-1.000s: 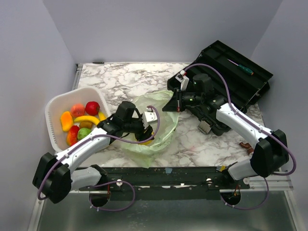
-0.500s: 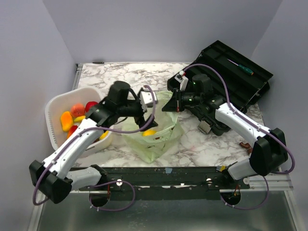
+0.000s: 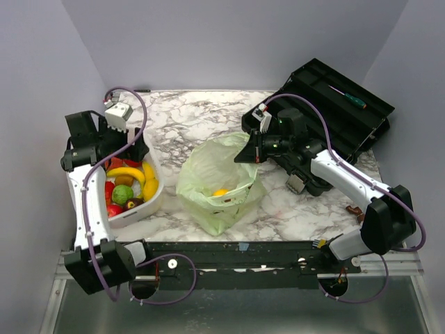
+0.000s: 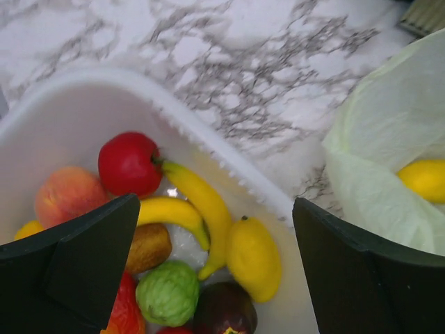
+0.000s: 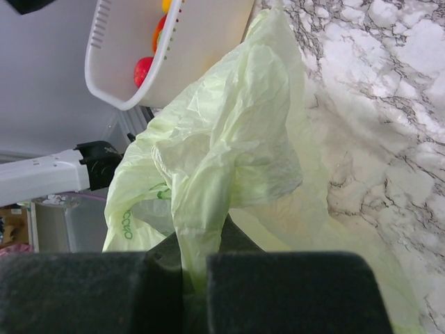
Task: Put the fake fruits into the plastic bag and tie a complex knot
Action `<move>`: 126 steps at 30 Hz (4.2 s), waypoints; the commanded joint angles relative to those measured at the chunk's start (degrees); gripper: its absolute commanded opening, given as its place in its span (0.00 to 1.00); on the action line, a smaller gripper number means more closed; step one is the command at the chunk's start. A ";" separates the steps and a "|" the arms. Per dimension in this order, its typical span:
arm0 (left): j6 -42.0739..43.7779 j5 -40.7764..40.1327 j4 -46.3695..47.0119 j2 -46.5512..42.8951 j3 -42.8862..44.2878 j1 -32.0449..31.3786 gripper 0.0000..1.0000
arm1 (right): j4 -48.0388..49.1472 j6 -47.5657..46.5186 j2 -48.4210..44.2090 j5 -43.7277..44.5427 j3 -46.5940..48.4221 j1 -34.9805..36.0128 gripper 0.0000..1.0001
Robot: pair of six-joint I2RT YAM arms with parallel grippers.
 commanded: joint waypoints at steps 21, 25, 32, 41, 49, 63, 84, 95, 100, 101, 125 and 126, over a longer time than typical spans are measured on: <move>1.44 -12.52 13.77 32.57 2.46 5.90 0.78 | 1.51 -0.62 -0.59 -1.33 -0.81 -0.41 0.01; 1.09 -12.88 15.44 34.59 2.22 4.75 0.78 | 1.55 -0.53 -0.34 -1.27 -0.92 -0.41 0.01; 1.30 -12.81 16.80 34.76 -0.36 4.34 0.76 | 1.52 -0.52 -0.14 -1.28 -0.90 -0.55 0.01; 0.72 -10.47 11.99 20.66 -0.46 6.45 0.45 | 2.22 -0.80 -0.40 -1.54 -1.47 -0.49 0.01; -0.76 0.47 4.13 8.60 7.33 4.91 0.42 | 2.44 -0.87 -1.15 -2.23 -1.61 -0.50 0.01; 2.42 -0.19 16.88 1.13 -7.88 -42.52 0.47 | 2.84 -1.24 0.04 -3.83 -0.69 -0.56 0.01; -1.10 2.41 11.47 -4.23 -8.21 -42.60 0.98 | 1.54 -3.09 -0.32 -4.03 -0.64 -0.50 0.01; 5.99 -0.42 -3.89 1.39 0.92 -1.74 0.97 | 1.91 -3.24 -0.92 -4.19 -1.21 -0.52 0.01; 6.08 -8.64 0.05 10.01 1.24 10.74 0.95 | 1.92 -3.31 -1.03 -4.23 -1.61 -0.50 0.01; 5.93 -9.42 0.43 12.06 1.70 12.03 0.96 | 1.90 -3.26 -1.00 -4.18 -1.58 -0.50 0.01; -14.12 -25.75 23.78 34.34 -1.48 12.72 0.94 | 1.65 -2.77 -0.06 -3.40 -1.86 -0.58 0.01; -14.12 -25.87 24.10 34.87 -1.57 12.70 0.94 | 1.63 -2.77 0.03 -3.40 -1.82 -0.63 0.01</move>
